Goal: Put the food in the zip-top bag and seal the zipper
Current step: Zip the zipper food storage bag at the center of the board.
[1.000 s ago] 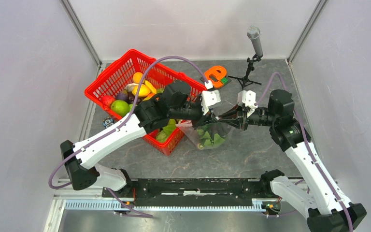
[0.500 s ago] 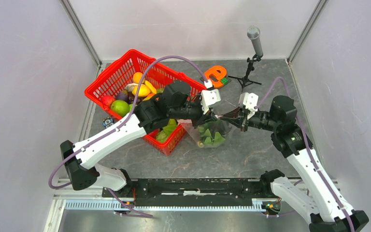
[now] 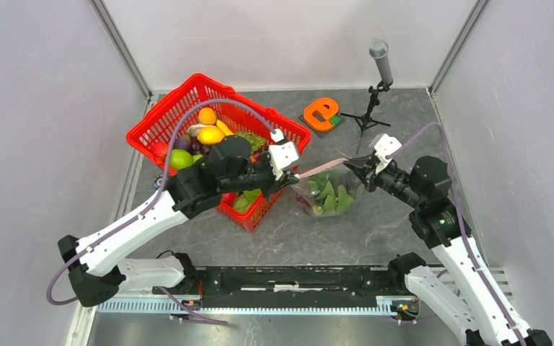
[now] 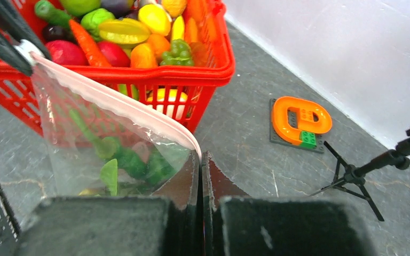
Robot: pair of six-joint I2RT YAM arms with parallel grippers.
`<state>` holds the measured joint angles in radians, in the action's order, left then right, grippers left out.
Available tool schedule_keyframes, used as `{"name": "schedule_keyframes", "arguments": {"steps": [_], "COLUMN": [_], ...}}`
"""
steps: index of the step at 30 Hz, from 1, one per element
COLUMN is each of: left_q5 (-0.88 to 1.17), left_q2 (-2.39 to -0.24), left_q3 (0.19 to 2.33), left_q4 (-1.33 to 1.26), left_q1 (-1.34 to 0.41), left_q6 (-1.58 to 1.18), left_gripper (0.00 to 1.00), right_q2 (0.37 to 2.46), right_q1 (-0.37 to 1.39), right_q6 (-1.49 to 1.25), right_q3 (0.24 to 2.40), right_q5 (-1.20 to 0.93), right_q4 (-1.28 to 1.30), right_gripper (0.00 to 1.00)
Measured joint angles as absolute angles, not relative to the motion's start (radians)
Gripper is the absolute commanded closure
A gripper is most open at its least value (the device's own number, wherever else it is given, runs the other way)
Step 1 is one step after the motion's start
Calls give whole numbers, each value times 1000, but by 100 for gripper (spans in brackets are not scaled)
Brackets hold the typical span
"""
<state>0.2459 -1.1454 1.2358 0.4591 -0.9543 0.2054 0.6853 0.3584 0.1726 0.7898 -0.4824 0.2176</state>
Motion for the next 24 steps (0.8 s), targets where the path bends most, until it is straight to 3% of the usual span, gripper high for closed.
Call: {"name": "schedule_keyframes", "arguments": {"steps": [7,11,15,18,24], "left_q5": [201,184,170,148,100], "left_q2": [-1111,-1111,-1113,-1112,-1100], "left_q3": [1217,1215,1215,1215,1199], "left_q4": [456,444,422,424,416], "left_q1": [-950,-948,-948,-944,-933], "left_q6": [195,192,189,176,155], "left_gripper": [94,88,61,64,48], "right_q2": [673,668,664,661,631], "right_q1": [358,360,364,353,348], "right_q6": [136,124,111,109,104], "right_q3": [776,768,760,756,745], "right_q5": [-412,-390,-362,-265,-95], "right_q4": [179,164,149,140,125], "right_gripper": [100,100,100,100,100]}}
